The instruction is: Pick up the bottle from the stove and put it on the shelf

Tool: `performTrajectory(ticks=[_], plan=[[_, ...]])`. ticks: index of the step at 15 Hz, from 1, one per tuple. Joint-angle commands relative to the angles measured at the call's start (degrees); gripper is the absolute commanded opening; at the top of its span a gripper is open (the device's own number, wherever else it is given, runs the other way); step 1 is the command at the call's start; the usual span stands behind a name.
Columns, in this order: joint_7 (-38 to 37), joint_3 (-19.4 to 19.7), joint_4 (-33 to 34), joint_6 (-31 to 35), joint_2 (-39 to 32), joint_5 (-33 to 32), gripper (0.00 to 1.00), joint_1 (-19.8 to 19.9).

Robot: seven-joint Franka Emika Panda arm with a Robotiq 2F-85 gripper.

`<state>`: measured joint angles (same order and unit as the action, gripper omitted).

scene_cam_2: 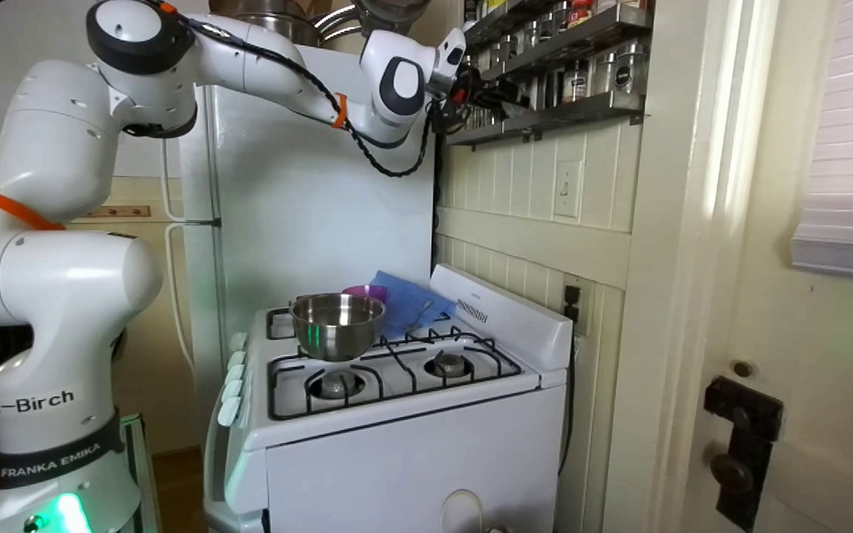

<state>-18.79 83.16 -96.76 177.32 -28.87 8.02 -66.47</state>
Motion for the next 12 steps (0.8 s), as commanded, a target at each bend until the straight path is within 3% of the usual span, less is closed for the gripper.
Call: performTrajectory(ticks=[1,8,12], plan=[[-0.4,1.6,0.0,-0.4,-0.7,0.1,0.24,-0.8],[0.4,6.4,3.0,-11.0,1.4,-1.7,0.24,-4.2],[0.2,5.7,4.9,-17.1,3.1,-3.5,0.24,-4.7]])
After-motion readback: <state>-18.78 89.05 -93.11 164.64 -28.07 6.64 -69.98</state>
